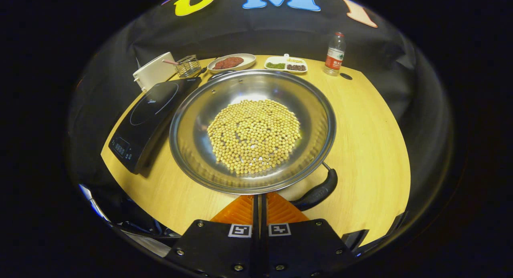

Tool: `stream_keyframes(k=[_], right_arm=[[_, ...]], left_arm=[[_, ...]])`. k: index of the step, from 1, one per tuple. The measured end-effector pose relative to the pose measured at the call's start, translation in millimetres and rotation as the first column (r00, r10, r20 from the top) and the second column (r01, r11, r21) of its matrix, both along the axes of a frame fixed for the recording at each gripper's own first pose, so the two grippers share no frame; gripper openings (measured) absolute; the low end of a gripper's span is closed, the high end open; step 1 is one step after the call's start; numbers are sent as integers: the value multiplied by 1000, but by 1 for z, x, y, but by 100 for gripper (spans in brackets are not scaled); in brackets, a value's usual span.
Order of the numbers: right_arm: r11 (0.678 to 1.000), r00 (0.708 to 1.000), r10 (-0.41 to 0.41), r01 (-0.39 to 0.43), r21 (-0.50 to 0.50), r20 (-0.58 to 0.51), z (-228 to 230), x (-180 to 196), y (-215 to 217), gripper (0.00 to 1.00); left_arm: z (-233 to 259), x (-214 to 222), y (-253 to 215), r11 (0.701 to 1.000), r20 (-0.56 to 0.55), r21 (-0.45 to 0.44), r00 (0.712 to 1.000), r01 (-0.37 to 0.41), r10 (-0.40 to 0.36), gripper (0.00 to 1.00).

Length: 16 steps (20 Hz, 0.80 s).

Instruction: First push the handle of the pot to place it horizontally, then grasp the pot with both hands and set it on the induction cooktop.

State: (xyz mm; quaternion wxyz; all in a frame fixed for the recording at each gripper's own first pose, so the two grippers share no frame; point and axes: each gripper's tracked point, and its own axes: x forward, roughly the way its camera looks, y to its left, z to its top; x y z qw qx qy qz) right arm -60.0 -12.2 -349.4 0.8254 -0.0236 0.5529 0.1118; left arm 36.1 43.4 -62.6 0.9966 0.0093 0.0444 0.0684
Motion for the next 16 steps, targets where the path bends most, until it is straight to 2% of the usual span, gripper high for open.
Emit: stream_keyframes(k=[4, 5, 6, 9, 10, 11, 12, 16], right_arm=[[998, 1000, -13, 14, -60, 24, -3, 16, -38, 1], [997, 999, -23, 25, -69, 32, -3, 21, -46, 1], [996, 999, -36, 39, -76, 39, -4, 25, -53, 1], [992, 994, -76, 82, -91, 74, -4, 41, -76, 1], [990, 992, -90, 99, -96, 93, -5, 49, -83, 1], [989, 988, -101, 113, -97, 113, -5, 57, -89, 1], [987, 986, -113, 126, -96, 125, -5, 64, -94, 1], [983, 975, -148, 164, -84, 164, -9, 88, -107, 1]], left_arm=[[-10, 9, -24, 1000, -26, 4, 999, 22, -22, 99], [-12, 10, -29, 1000, -29, 6, 999, 26, -26, 92], [-15, 12, -35, 999, -35, 5, 999, 34, -33, 99], [-26, 18, -56, 998, -61, 6, 996, 59, -59, 99], [-32, 19, -61, 998, -71, 7, 995, 66, -66, 92], [-37, 20, -67, 997, -81, 7, 994, 73, -72, 99], [-43, 23, -73, 997, -93, 4, 993, 79, -78, 100], [-69, 30, -97, 995, -143, -9, 985, 99, -99, 100]])
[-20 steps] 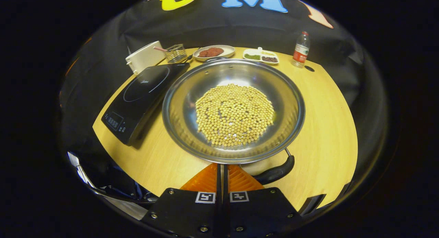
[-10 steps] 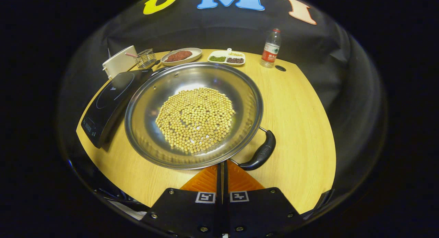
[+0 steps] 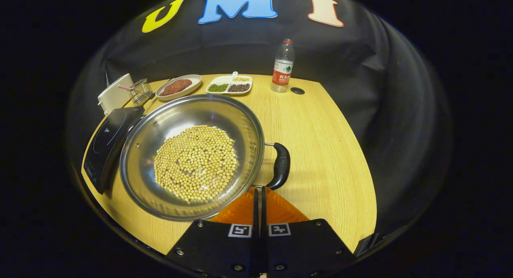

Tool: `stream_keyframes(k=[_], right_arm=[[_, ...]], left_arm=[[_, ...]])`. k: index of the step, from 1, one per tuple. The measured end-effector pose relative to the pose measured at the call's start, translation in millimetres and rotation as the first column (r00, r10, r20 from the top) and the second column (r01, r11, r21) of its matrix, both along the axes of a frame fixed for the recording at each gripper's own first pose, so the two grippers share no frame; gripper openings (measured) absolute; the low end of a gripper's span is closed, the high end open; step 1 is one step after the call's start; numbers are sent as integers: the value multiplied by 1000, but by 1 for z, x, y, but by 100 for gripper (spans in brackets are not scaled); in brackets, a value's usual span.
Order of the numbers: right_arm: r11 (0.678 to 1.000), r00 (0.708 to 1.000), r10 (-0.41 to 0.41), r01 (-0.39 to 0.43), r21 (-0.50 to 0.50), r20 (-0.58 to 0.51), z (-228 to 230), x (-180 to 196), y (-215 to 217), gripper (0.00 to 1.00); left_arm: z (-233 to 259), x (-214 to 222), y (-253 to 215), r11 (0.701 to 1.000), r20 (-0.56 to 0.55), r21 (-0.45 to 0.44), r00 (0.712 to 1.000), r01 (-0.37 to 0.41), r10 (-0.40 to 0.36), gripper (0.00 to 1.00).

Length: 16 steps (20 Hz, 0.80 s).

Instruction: First push the handle of the pot to place it horizontally, then grasp the pot with both hands and set it on the induction cooktop.

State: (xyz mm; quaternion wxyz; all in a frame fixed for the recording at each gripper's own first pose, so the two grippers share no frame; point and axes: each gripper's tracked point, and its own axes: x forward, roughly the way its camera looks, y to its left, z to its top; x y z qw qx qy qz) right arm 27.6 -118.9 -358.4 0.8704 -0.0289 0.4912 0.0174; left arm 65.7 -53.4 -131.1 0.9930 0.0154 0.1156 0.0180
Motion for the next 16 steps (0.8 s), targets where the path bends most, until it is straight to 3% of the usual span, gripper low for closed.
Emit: stream_keyframes(k=[1, 3, 5, 6, 7, 8, 9, 10, 11, 12, 16], right_arm=[[1000, 1000, -3, 3, 0, 10, -1, 6, -2, 1], [1000, 999, -6, 6, -2, 34, 0, 15, -6, 1], [1000, 997, -16, 15, 12, 79, 6, 24, -7, 1], [999, 994, -26, 24, 22, 110, 11, 28, -9, 1], [999, 990, -36, 32, 29, 139, 17, 32, -12, 1], [999, 984, -53, 50, 19, 171, 22, 34, -20, 9], [998, 978, -64, 58, 38, 197, 29, 38, -21, 39], [996, 971, -82, 70, 61, 223, 35, 41, -23, 53], [994, 964, -102, 87, 70, 245, 39, 43, -26, 76], [992, 958, -117, 99, 79, 263, 40, 47, -30, 99], [989, 953, -129, 103, 104, 275, 42, 54, -33, 98]], left_arm=[[-6, 3, -6, 1000, -12, 1, 1000, 6, -6, 92], [-22, 8, -20, 1000, -39, -3, 999, 18, -18, 92], [-42, 12, -31, 1000, -79, -16, 997, 24, -25, 100], [-54, 14, -36, 999, -103, -20, 994, 26, -28, 92], [-63, 17, -40, 999, -120, -23, 992, 28, -31, 100], [-73, 19, -43, 999, -140, -27, 990, 29, -32, 93], [-84, 20, -47, 999, -160, -31, 986, 33, -38, 100], [-94, 22, -51, 999, -180, -33, 983, 36, -42, 92], [-104, 24, -55, 999, -199, -32, 979, 40, -45, 99], [-114, 25, -58, 998, -216, -33, 975, 45, -51, 99], [-159, 33, -74, 997, -307, -49, 949, 59, -71, 99]])
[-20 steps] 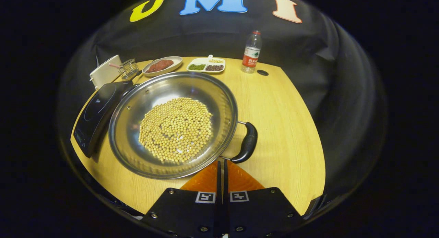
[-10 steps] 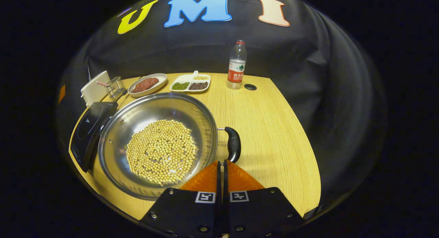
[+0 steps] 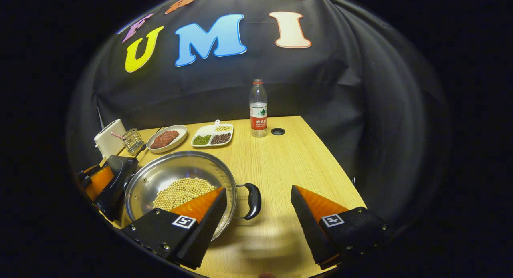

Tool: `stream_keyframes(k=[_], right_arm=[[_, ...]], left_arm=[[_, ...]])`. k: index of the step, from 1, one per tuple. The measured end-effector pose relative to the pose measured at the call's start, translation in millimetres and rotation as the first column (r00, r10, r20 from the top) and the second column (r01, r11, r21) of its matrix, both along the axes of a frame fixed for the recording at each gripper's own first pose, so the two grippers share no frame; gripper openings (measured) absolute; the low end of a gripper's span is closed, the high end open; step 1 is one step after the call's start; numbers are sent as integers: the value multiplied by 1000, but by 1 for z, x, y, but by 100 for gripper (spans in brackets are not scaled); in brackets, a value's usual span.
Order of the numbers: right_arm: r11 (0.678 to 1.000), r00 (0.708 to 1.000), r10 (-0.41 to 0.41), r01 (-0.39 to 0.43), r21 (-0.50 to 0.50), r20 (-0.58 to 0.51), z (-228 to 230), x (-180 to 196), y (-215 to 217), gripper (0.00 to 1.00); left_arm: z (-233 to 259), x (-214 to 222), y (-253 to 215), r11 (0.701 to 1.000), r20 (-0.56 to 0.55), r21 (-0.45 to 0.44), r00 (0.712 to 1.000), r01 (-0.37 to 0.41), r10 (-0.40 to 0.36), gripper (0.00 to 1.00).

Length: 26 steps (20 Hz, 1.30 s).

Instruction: First push the handle of the pot to place it horizontally, then grasp the pot with both hands and set it on the induction cooktop.

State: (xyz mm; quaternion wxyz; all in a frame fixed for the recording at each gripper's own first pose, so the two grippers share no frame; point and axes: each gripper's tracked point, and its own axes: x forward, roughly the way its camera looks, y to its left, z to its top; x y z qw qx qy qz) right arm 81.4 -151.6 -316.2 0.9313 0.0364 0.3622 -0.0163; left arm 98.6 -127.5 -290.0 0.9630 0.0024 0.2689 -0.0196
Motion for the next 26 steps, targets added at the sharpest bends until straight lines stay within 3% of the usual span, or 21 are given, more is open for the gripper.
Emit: stream_keyframes(k=[7, 14, 15, 16, 18, 20, 22, 25, 26], right_arm=[[997, 997, 75, -75, -34, -20, -20, 8, 8, 98], [996, 993, 84, -88, -36, -84, -47, 11, 11, 98], [995, 991, 87, -90, -33, -97, -51, 12, 12, 98], [995, 991, 88, -92, -33, -106, -54, 11, 12, 97], [995, 988, 91, -94, -23, -125, -61, 12, 16, 88], [995, 988, 97, -98, -3, -124, -60, 13, 22, 82], [995, 988, 96, -98, -17, -123, -63, 15, 22, 67], [997, 987, 80, -81, -5, -142, -63, 15, 23, 59], [997, 986, 72, -74, -5, -150, -60, 10, 24, 58]], left_arm=[[-55, 10, -2, 999, -128, 32, 992, -9, 13, 100], [-79, 16, 1, 999, -181, 41, 983, -26, 33, 100], [-80, 18, 0, 999, -181, 38, 983, -22, 29, 93], [-81, 18, -1, 999, -184, 37, 983, -15, 22, 96], [-82, 20, -6, 999, -186, 47, 982, -3, 12, 94], [-84, 22, -9, 999, -190, 52, 982, 3, 7, 83], [-83, 22, -8, 998, -190, 61, 982, -4, 15, 80], [-81, 23, -9, 998, -188, 57, 982, -15, 25, 69], [-82, 22, -9, 998, -187, 59, 982, -15, 26, 71]])
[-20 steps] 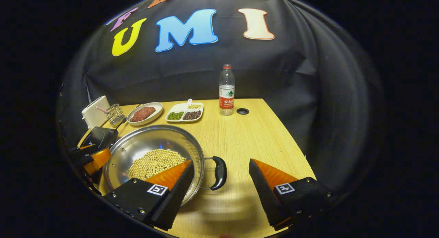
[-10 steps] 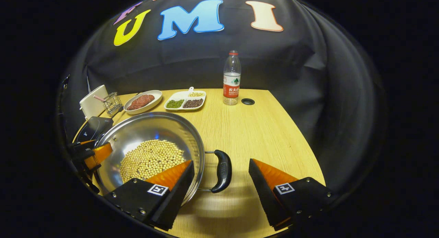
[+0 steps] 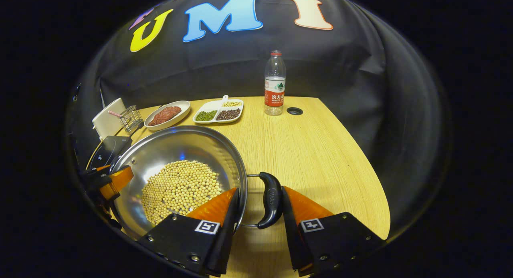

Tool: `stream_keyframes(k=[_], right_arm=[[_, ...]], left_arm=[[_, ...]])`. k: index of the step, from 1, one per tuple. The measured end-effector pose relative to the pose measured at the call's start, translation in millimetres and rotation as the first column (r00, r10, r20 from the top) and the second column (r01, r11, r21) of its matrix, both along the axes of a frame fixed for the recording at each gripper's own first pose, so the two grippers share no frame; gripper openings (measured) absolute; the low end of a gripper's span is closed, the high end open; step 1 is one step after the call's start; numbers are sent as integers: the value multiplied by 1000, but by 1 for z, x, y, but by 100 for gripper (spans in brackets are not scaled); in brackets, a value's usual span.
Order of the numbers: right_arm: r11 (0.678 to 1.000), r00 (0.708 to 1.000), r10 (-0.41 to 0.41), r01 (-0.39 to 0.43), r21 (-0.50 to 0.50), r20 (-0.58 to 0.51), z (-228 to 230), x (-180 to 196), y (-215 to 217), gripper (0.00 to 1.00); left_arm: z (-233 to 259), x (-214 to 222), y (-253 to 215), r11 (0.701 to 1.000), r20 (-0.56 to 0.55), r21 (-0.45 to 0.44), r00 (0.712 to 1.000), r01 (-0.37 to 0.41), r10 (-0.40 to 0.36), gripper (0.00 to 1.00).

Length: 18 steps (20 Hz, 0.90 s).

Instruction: First push the handle of the pot to place it horizontally, then grasp the pot with both hands and set it on the induction cooktop.

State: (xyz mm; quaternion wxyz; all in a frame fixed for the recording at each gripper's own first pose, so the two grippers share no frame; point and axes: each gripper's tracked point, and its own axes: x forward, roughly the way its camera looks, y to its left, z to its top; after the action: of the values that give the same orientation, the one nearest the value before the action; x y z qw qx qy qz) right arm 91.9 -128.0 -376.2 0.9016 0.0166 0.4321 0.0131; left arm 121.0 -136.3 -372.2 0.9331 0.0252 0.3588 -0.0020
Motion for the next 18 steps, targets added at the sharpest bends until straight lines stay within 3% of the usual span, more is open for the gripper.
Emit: stream_keyframes(k=[1, 2, 3, 4, 6, 10, 11, 12, 14, 18], right_arm=[[1000, 1000, 10, -10, -10, -5, -1, 1, 0, 54], [1000, 1000, 1, -1, -14, -1, 1, 2, 0, 54], [1000, 1000, 4, -4, -18, 2, 1, 2, 0, 47], [1000, 1000, 6, -6, -23, 4, 0, 2, 1, 47], [1000, 1000, 10, -10, -28, 4, 1, 1, 2, 47], [999, 1000, 21, -21, -32, 20, 15, 3, 8, 47], [999, 999, 24, -23, -36, 27, 20, 4, 10, 47], [999, 999, 28, -27, -41, 34, 26, 3, 13, 47], [998, 999, 33, -31, -46, 42, 36, -1, 22, 47], [999, 999, 18, -15, -52, 48, 53, -13, 44, 47]], left_arm=[[2, 0, 0, 1000, 0, 5, 1000, 0, 0, 73], [2, 1, -1, 1000, 4, 9, 1000, 0, 0, 69], [3, 1, -1, 1000, 5, 14, 1000, -3, 3, 68], [4, 0, -1, 1000, 9, 17, 1000, -4, 4, 72], [9, 1, 0, 999, 24, 34, 1000, -5, 4, 65], [25, 0, 8, 999, 47, 29, 999, -27, 26, 68], [26, -1, 11, 999, 47, 23, 998, -35, 34, 64], [30, -2, 15, 999, 50, 18, 998, -41, 40, 68], [38, -8, 24, 999, 56, 14, 997, -51, 51, 64], [52, -16, 47, 999, 64, 1, 997, -52, 51, 68]])
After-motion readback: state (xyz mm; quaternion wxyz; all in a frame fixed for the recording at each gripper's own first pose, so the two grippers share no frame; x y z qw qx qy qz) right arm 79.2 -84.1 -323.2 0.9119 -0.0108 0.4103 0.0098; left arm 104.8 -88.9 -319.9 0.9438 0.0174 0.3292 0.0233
